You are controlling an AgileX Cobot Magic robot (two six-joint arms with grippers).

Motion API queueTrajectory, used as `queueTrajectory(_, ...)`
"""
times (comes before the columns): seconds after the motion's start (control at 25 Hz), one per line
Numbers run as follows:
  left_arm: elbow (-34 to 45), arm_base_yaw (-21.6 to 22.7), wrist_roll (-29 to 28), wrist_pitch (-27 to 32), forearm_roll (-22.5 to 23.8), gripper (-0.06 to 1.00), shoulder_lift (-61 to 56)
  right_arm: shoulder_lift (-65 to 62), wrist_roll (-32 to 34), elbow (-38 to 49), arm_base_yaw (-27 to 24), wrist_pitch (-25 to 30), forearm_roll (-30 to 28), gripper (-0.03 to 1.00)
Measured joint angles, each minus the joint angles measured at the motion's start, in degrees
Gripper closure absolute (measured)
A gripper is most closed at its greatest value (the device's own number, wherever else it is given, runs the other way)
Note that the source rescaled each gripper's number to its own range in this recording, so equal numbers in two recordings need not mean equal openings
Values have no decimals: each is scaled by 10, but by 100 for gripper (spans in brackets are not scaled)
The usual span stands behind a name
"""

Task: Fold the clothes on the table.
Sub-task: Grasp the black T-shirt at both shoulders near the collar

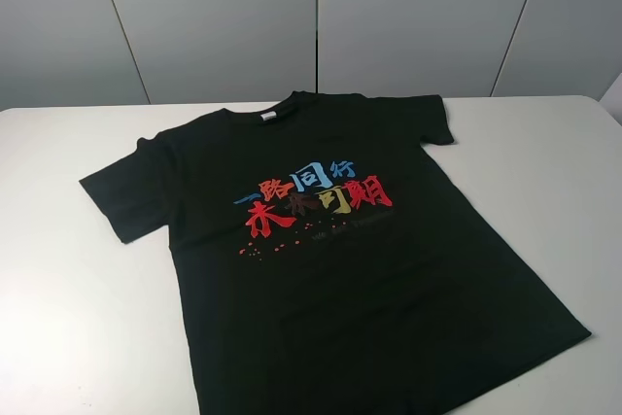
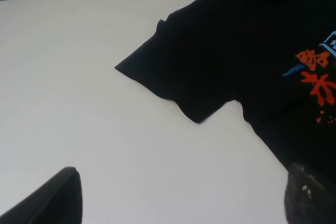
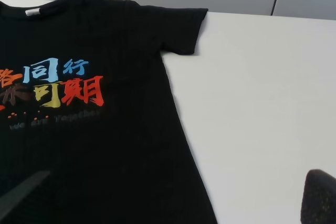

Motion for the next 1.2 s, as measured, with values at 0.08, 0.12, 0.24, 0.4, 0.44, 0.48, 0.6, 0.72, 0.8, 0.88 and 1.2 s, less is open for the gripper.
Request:
queueTrajectory(0.08,0,0,0,0,0,-5,0,0,0,0,0,0,0,-3)
queueTrajectory(0.12,0,0,0,0,0,-5,0,0,0,0,0,0,0,-3)
queueTrajectory(0.24,0,0,0,0,0,-5,0,0,0,0,0,0,0,-3)
queueTrajectory(0.4,0,0,0,0,0,-5,0,0,0,0,0,0,0,-3)
queueTrajectory(0.44,0,0,0,0,0,-5,0,0,0,0,0,0,0,-3)
queueTrajectory(0.48,0,0,0,0,0,-5,0,0,0,0,0,0,0,-3)
queueTrajectory(0.6,0,0,0,0,0,-5,0,0,0,0,0,0,0,-3)
queueTrajectory(0.72,0,0,-7,0,1,-5,0,0,0,0,0,0,0,-3)
queueTrajectory(0.8,0,0,-9,0,2,-5,0,0,0,0,0,0,0,-3)
queueTrajectory(0.88,0,0,-10,0,2,-5,0,0,0,0,0,0,0,-3)
queueTrajectory(1.2,0,0,-12,0,2,-5,0,0,0,0,0,0,0,-3)
